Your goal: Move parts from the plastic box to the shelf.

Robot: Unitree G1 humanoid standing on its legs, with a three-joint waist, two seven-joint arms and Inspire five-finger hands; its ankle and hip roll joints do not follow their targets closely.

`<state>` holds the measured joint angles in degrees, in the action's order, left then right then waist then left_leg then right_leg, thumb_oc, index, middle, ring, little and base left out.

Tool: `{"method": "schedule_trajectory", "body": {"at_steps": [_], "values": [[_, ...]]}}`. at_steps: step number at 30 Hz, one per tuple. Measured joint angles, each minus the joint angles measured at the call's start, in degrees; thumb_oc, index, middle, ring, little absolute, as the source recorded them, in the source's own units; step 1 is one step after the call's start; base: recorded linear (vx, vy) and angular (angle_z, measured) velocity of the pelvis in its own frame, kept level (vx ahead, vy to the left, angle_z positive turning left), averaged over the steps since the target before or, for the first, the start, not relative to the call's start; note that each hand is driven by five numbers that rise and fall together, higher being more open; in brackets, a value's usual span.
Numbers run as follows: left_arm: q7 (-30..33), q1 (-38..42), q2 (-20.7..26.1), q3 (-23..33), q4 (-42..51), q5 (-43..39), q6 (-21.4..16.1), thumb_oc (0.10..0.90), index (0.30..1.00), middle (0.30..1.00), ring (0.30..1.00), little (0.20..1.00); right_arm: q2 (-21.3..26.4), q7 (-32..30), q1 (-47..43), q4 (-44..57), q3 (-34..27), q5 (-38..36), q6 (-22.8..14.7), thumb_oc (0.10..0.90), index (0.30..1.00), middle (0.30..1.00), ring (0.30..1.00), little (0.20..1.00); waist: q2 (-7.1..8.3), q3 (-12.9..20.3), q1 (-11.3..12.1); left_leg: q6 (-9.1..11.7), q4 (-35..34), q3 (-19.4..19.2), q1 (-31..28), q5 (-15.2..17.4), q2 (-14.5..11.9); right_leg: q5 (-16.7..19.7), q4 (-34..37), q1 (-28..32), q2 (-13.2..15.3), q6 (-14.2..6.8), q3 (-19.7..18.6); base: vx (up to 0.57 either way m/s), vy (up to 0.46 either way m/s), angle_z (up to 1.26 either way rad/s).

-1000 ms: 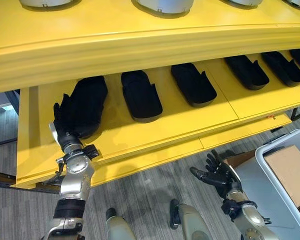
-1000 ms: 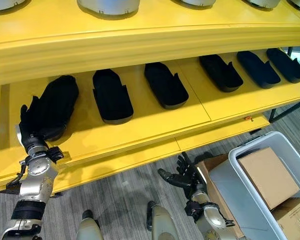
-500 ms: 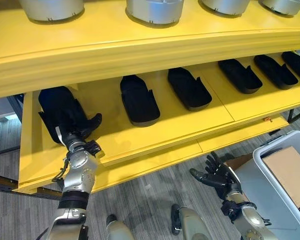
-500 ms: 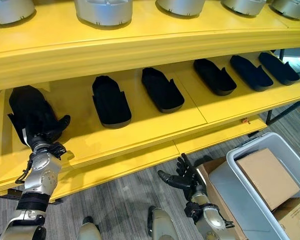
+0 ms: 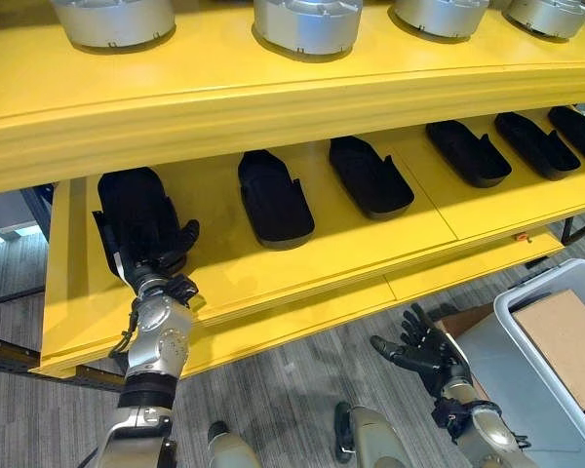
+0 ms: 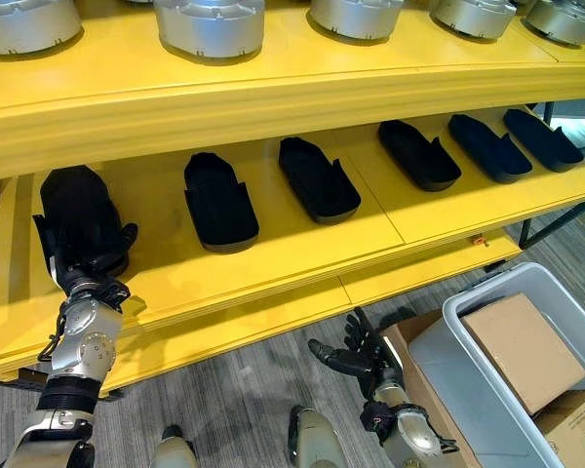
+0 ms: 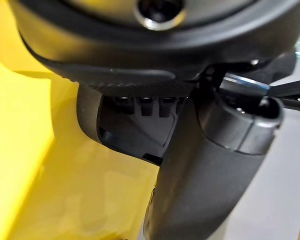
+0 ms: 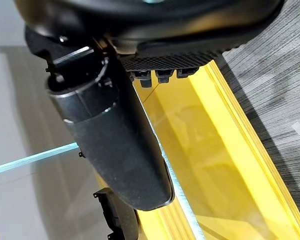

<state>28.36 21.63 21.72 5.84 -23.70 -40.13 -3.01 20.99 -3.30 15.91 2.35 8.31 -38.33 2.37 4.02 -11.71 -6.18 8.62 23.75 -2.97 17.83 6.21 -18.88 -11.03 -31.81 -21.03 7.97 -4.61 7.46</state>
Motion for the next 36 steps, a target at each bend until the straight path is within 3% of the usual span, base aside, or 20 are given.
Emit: {"method": "schedule_trajectory", "body": {"at_steps": [14,29,36], "values": [[-1.90,-4.22,0.21,1.28,3.05,0.31,0.17,0.900,1.000,1.000,1.000,1.000,0.05,0.14,-0.04,-0.06,-0.15,0.10,0.41,0.900,1.000,1.000,1.000,1.000,-0.74,0.03,0.07,-0.02,-0.04,0.00,-0.08,0.01,0.02,-0.21,-0.14,0.30,0.06,-0.08,0.04,-0.01,-0.001,0.00],[2.55,-12.44,-0.36,3.40,16.53,-0.12,1.71,0.900,1.000,1.000,1.000,1.000,0.02,0.13,-0.34,0.00,-2.66,2.29,0.44,0.900,1.000,1.000,1.000,1.000,-0.69,-0.17,0.15,-0.02,-0.67,0.25,0.13,-0.05,0.04,-0.39,-0.46,-0.27,0.15,0.34,0.54,0.00,0.000,0.00],[3.30,-13.65,-0.36,3.63,22.00,0.05,1.67,0.900,1.000,1.000,1.000,1.000,-0.16,0.24,-0.70,0.00,-3.02,2.29,0.44,0.900,1.000,1.000,1.000,1.000,-0.70,-1.99,0.14,-0.02,-1.01,0.17,0.13,-0.05,0.03,-0.47,-0.46,-0.46,0.11,0.34,0.57,0.00,0.000,0.00]]}}
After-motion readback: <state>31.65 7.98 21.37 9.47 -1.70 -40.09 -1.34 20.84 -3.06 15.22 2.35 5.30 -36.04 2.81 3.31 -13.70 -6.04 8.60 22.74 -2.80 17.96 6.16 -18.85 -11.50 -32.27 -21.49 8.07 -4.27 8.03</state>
